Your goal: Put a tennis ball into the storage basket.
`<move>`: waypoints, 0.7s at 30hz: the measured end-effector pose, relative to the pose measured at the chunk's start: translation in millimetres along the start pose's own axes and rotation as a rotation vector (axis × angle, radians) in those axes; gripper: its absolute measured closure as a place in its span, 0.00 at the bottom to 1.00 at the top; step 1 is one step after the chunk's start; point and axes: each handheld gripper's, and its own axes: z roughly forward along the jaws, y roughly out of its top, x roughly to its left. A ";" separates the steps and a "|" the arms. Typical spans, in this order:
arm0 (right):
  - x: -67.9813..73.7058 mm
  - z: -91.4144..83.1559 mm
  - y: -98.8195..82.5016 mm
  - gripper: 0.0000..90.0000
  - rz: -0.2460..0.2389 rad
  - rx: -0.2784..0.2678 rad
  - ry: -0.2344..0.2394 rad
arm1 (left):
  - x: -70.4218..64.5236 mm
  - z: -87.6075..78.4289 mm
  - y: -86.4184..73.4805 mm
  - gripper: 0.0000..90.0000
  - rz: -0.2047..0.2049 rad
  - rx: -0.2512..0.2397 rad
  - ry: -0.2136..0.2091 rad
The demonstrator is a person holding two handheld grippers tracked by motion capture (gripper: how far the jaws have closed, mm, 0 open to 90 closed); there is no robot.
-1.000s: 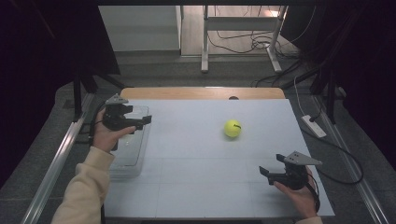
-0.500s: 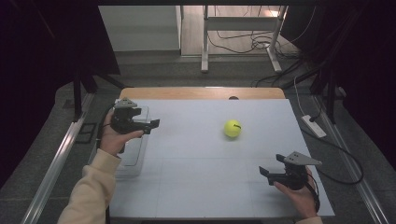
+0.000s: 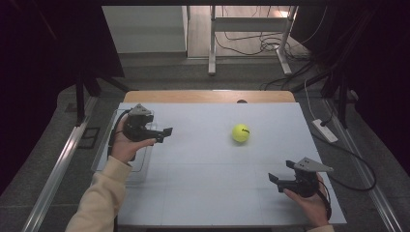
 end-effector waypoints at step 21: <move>-1.8 1.5 2.6 0.13 0.007 -0.013 -0.001 | -28.4 24.5 12.2 0.09 0.039 0.011 -0.052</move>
